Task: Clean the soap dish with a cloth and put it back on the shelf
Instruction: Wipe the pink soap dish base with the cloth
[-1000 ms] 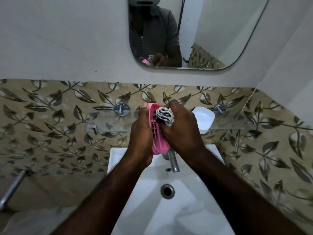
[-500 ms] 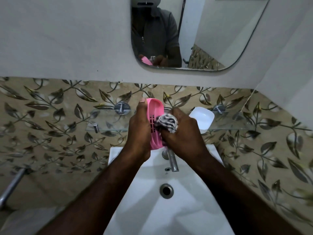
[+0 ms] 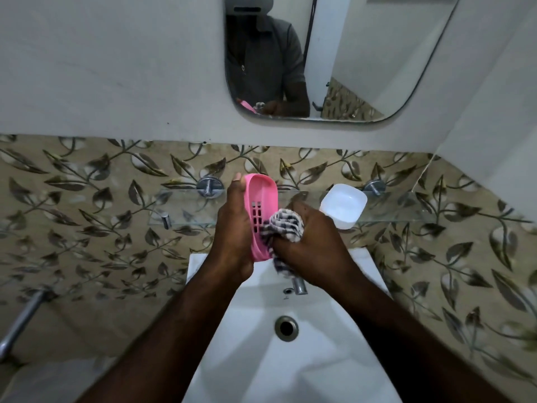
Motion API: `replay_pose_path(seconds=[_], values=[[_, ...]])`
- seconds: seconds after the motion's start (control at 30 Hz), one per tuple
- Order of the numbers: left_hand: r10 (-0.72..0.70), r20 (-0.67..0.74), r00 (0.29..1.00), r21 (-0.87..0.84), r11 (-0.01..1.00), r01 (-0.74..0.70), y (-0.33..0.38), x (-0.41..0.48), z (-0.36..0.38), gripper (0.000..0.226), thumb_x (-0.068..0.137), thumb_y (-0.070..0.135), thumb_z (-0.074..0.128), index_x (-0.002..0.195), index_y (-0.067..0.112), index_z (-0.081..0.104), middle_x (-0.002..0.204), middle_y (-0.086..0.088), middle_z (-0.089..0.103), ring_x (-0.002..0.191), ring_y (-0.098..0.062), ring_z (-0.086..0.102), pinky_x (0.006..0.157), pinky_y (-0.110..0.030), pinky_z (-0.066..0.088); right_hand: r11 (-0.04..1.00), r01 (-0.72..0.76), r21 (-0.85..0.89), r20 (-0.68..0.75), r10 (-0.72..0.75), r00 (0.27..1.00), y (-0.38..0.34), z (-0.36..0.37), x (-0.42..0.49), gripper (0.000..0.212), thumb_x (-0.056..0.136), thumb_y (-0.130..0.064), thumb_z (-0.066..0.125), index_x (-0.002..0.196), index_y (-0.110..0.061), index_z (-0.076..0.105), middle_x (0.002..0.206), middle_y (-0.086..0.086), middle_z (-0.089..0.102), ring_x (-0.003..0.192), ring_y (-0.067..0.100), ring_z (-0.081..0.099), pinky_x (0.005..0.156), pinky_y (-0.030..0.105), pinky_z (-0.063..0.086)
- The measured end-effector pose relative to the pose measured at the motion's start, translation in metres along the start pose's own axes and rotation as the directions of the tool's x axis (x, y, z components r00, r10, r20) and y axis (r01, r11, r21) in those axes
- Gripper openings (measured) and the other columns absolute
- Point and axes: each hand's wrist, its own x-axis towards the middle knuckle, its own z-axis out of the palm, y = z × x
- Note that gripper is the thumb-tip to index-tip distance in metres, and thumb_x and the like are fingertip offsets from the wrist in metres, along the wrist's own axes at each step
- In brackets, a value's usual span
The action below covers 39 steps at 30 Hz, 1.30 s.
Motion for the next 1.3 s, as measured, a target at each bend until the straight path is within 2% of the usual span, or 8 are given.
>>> replay_pose_path(seconds=[0.1,0.23,0.47,0.7,0.87,0.97,1.2,1.3], values=[[-0.040,0.099,0.994,-0.039,0.998,0.044,0.000,-0.005,0.000,0.071,0.089,0.069,0.032,0.104,0.009,0.066,0.085,-0.013,0.076,0.077,-0.024,0.074,0.072,-0.038,0.056,0.994,-0.019,0.104,0.032,0.016,0.999,-0.006,-0.005,0.000,0.032,0.073,-0.007,0.075,0.074,-0.031,0.055,0.071,-0.011,0.065,0.066,0.003,0.064,0.057,0.018,0.049],[-0.052,0.232,0.971,-0.097,0.992,0.076,-0.002,-0.006,0.007,0.070,0.094,0.063,0.025,0.085,0.018,0.077,0.089,-0.008,0.077,0.078,-0.019,0.074,0.075,-0.037,0.054,0.990,-0.011,0.144,-0.218,0.042,0.975,-0.010,-0.012,0.022,0.019,0.077,-0.013,0.075,0.080,-0.023,0.059,0.072,-0.007,0.066,0.067,0.009,0.064,0.060,0.026,0.053],[-0.046,0.235,0.971,-0.148,0.985,0.083,-0.011,-0.007,0.010,0.059,0.098,0.056,0.032,0.113,0.011,0.068,0.112,-0.013,0.072,0.103,-0.024,0.069,0.089,-0.040,0.053,0.924,-0.009,0.382,-0.213,0.098,0.972,-0.016,-0.002,0.017,0.019,0.074,-0.011,0.076,0.087,-0.019,0.064,0.079,0.001,0.072,0.076,0.021,0.071,0.074,0.047,0.060],[-0.091,0.198,0.976,-0.108,0.988,0.114,-0.005,-0.004,-0.004,0.072,0.090,0.067,0.033,0.078,0.014,0.080,0.083,-0.013,0.076,0.072,-0.023,0.074,0.062,-0.033,0.058,0.971,0.133,0.197,0.132,-0.161,0.978,-0.014,-0.009,0.002,0.035,0.073,0.000,0.075,0.080,-0.030,0.058,0.074,-0.008,0.066,0.072,0.010,0.067,0.063,0.030,0.055],[-0.059,0.187,0.981,-0.098,0.992,0.078,-0.008,-0.004,0.003,0.062,0.096,0.061,0.032,0.100,0.013,0.071,0.095,-0.012,0.076,0.085,-0.022,0.074,0.063,-0.031,0.058,0.981,0.168,0.092,-0.163,-0.152,0.975,-0.021,0.003,0.012,0.028,0.078,-0.008,0.076,0.087,-0.024,0.054,0.075,-0.012,0.063,0.071,0.002,0.063,0.065,0.018,0.052],[-0.029,0.186,0.982,-0.131,0.990,0.054,-0.010,-0.007,0.009,0.055,0.099,0.054,0.031,0.100,0.016,0.071,0.096,-0.008,0.077,0.087,-0.018,0.074,0.065,-0.029,0.059,0.979,0.142,0.147,-0.248,-0.103,0.963,-0.029,0.000,0.024,0.022,0.078,-0.010,0.075,0.085,-0.020,0.056,0.076,-0.008,0.063,0.073,0.009,0.063,0.065,0.028,0.053],[-0.127,0.104,0.986,-0.078,0.988,0.136,-0.006,-0.002,-0.016,0.073,0.084,0.072,0.040,0.100,0.007,0.068,0.082,-0.015,0.072,0.072,-0.026,0.072,0.066,-0.035,0.057,0.976,0.183,0.116,0.231,-0.205,0.951,-0.015,-0.002,-0.005,0.024,0.073,-0.008,0.075,0.076,-0.019,0.053,0.068,0.003,0.064,0.062,0.024,0.062,0.054,0.041,0.052],[-0.140,0.045,0.989,-0.027,0.990,0.142,-0.009,-0.002,-0.016,0.073,0.083,0.072,0.043,0.109,0.008,0.065,0.085,-0.016,0.069,0.077,-0.027,0.067,0.074,-0.037,0.053,0.930,0.336,-0.147,0.333,-0.274,0.903,-0.003,-0.003,-0.007,0.029,0.077,-0.011,0.071,0.077,-0.029,0.049,0.074,-0.003,0.065,0.067,0.018,0.061,0.059,0.035,0.050]])
